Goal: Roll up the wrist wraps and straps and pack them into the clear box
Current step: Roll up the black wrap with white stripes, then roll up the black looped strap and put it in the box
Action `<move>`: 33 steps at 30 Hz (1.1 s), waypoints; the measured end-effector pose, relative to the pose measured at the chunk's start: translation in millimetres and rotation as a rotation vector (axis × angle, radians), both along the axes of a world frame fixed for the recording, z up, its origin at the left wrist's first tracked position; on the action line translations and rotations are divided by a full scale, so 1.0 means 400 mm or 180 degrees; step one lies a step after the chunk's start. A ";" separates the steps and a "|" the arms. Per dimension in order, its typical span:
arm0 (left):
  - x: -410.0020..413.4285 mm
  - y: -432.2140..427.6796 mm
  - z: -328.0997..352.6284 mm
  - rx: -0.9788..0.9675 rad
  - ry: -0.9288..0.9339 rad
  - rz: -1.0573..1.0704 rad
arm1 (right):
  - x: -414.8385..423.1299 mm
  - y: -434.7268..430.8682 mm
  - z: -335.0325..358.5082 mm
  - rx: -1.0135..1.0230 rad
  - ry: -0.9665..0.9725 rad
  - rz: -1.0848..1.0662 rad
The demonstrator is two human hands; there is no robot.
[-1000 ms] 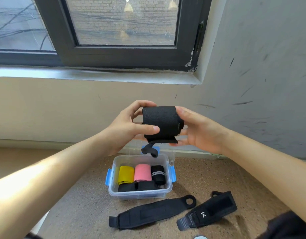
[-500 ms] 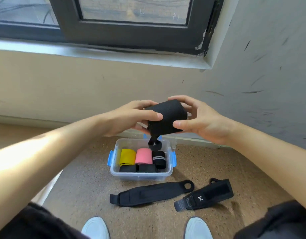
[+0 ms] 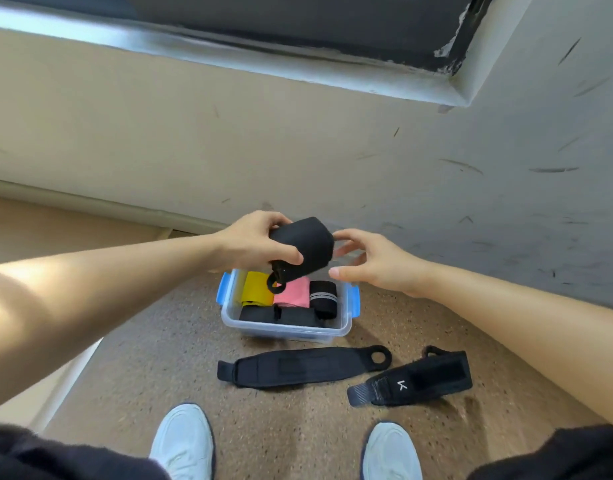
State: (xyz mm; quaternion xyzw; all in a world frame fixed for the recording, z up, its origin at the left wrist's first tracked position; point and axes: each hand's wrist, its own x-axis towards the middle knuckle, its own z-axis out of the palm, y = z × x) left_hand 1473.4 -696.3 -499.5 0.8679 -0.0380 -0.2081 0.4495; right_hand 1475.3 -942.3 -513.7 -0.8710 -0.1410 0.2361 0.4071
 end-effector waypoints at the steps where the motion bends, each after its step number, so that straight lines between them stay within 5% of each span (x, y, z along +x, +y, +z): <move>1: 0.014 0.005 -0.030 0.0023 0.0028 0.0180 | 0.012 0.003 -0.030 -0.0115 0.0085 -0.0072; 13: 0.019 -0.006 -0.443 -0.1328 0.0846 0.1607 | 0.101 0.159 -0.413 0.1478 0.1431 -0.1512; 19: 0.029 0.031 -0.523 -0.0373 0.0689 0.1336 | 0.113 0.189 -0.497 0.1120 0.1015 -0.1415; 22: 0.017 0.036 -0.537 0.0438 0.0055 0.1107 | 0.109 0.198 -0.515 0.0811 0.0521 -0.1343; 26: 0.007 0.054 -0.546 0.1116 -0.1082 0.0448 | 0.090 0.195 -0.527 0.0315 0.0046 -0.0318; 33: -0.004 0.101 -0.564 0.1897 -0.1378 -0.0603 | 0.094 0.123 -0.510 -0.0409 -0.0074 0.0290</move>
